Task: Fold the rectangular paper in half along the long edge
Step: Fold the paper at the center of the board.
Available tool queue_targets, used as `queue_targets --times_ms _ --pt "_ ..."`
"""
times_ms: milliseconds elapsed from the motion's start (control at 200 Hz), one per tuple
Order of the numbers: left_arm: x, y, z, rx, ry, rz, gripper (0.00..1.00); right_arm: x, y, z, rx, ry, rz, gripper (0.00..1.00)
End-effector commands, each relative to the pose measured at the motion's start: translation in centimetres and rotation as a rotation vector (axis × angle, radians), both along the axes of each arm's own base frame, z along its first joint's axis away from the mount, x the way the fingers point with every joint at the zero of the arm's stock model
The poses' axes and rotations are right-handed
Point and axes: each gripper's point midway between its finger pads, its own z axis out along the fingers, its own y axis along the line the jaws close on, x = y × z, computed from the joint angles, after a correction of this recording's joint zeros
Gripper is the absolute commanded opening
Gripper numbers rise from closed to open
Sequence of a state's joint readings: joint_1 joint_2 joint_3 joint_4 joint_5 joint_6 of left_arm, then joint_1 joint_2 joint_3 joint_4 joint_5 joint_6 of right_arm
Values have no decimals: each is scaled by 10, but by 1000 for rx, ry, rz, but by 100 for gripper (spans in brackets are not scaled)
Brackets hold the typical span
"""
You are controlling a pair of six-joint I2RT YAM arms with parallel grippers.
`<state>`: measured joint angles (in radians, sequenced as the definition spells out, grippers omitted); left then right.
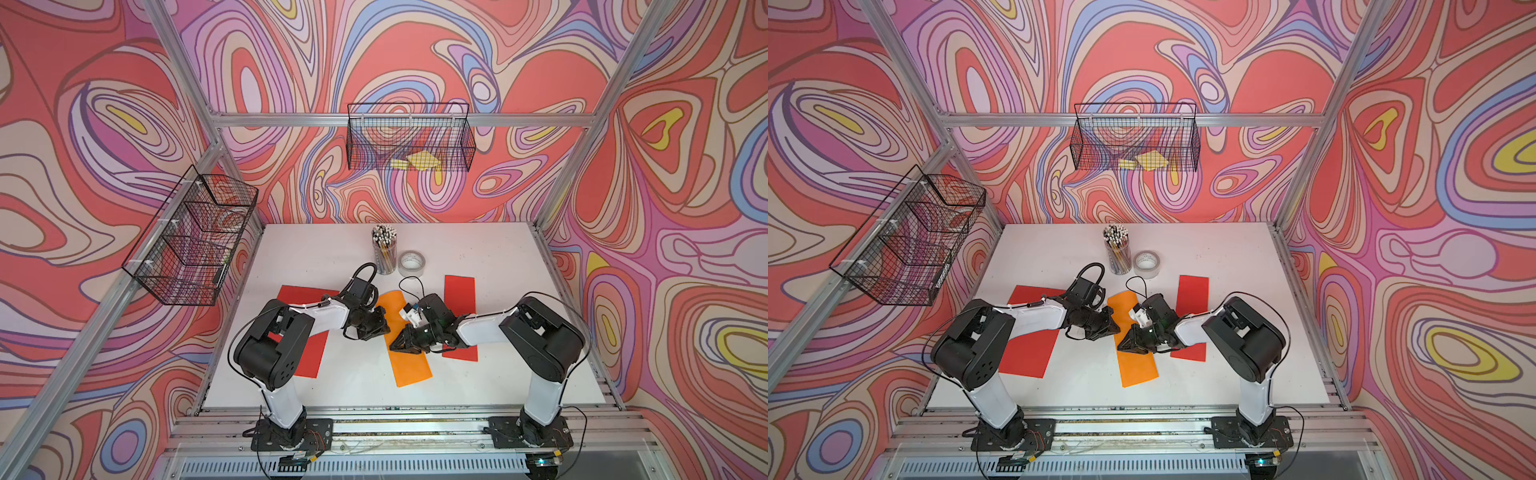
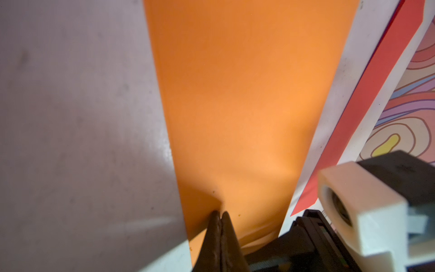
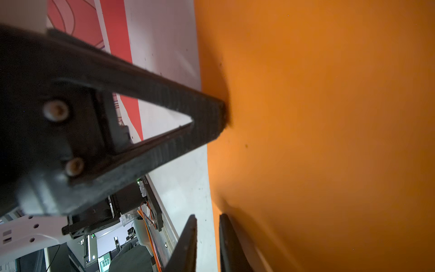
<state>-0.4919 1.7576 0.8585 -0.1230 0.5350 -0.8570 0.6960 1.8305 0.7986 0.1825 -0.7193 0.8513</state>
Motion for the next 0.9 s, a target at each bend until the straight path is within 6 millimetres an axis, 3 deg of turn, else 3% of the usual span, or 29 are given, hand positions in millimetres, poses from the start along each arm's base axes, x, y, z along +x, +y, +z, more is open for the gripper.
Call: queue_targets --times_ms 0,140,265,711,896 --pt "-22 15 -28 75 76 11 5 21 -18 41 58 -79 -68 21" --pt "-25 17 -30 77 78 13 5 46 -65 69 93 -117 -179 24" --pt "-24 16 -30 68 75 12 5 46 -92 52 24 -84 -183 25" --pt "-27 17 -29 72 76 5 4 24 -103 -16 -50 41 -175 37" --pt "-28 18 -30 77 79 6 4 19 -98 -25 -7 71 -169 40"
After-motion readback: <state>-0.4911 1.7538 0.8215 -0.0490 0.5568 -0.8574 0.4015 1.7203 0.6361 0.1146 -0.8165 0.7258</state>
